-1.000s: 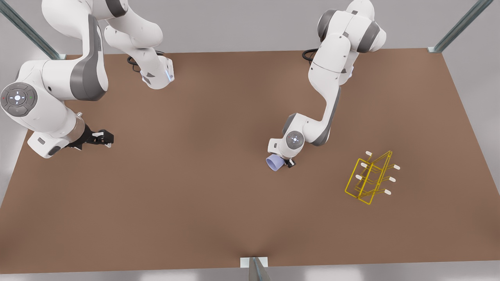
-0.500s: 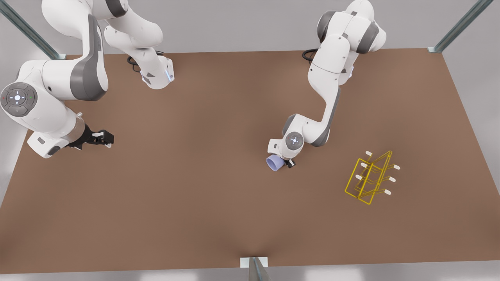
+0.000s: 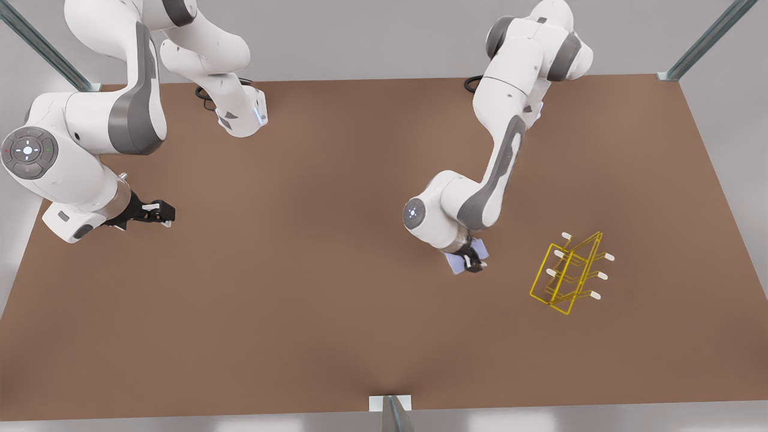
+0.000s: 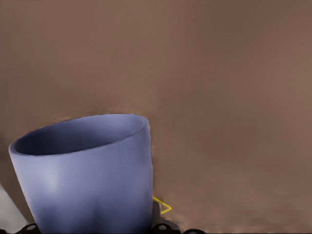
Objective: Place the cup on the cup holder
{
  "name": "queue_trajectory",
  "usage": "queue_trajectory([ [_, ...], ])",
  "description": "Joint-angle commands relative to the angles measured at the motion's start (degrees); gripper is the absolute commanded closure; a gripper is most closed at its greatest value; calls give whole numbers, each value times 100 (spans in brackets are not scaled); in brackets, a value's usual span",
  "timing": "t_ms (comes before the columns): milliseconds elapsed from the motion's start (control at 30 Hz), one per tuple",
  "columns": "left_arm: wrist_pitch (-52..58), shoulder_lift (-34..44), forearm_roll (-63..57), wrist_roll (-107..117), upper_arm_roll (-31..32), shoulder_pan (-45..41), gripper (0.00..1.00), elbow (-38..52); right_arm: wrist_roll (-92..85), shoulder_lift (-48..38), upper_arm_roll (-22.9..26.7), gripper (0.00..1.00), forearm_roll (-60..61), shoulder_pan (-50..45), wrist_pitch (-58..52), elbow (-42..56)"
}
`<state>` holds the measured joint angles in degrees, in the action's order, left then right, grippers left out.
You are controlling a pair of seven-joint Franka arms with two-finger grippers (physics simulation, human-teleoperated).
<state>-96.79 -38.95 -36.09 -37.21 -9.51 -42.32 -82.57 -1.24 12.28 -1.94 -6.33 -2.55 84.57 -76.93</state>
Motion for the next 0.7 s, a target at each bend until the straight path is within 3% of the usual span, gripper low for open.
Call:
queue_trajectory([
  [0,1865,-77,-2700,-1174,19,-31,23,22,27,-7,0,0,1,0,-2,3],
  [67,1953,-288,-4344,-1843,20,-216,23,22,27,-7,0,0,1,0,-2,3],
  [133,1944,-411,-4907,-1913,19,-198,23,22,27,-7,0,0,1,0,-2,3],
  [467,2129,-728,-5180,-2062,-499,-128,23,-356,27,2,0,0,1,-9,6,3],
  [667,2155,-851,-5189,-1579,-508,224,23,-690,27,2,0,0,1,-9,15,12],
])
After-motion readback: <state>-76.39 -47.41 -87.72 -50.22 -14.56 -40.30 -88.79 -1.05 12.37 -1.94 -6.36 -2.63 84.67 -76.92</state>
